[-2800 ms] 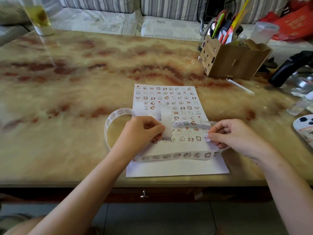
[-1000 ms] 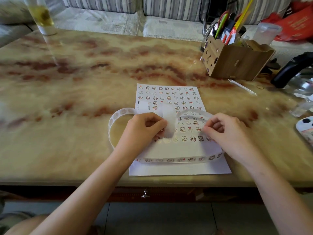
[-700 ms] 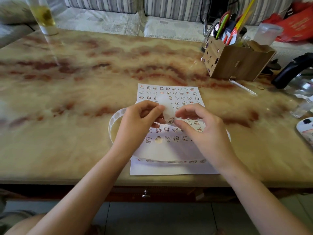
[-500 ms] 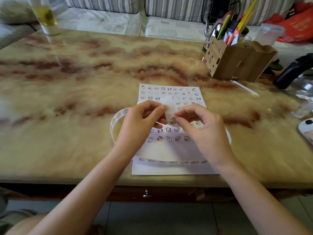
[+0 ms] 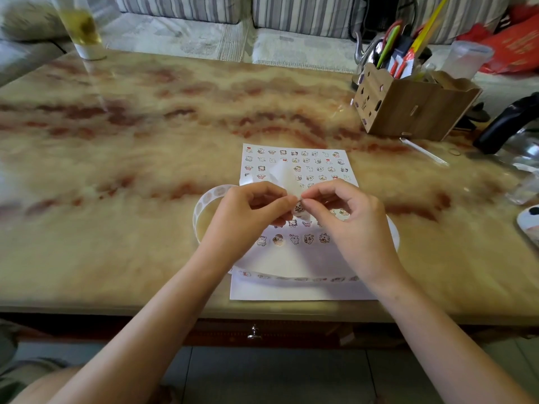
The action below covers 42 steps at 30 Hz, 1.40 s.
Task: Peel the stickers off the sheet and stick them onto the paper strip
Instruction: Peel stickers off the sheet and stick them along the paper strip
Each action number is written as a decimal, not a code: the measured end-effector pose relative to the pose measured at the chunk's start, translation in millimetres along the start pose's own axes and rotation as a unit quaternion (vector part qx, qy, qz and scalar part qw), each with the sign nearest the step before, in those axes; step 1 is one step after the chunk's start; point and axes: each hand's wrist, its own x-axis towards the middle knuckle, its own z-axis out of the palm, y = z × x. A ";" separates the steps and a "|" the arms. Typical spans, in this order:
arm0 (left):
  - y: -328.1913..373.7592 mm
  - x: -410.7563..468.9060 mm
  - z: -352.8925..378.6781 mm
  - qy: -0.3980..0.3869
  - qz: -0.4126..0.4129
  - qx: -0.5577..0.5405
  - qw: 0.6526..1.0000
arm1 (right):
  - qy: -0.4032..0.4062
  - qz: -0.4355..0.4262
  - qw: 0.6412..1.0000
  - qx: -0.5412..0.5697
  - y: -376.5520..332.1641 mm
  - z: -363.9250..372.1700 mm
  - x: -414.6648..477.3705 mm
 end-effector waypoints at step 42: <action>-13.5 10.6 -26.6 0.037 -0.087 0.088 0.992 | -0.192 0.244 0.949 0.045 -22.3 42.3 -11.3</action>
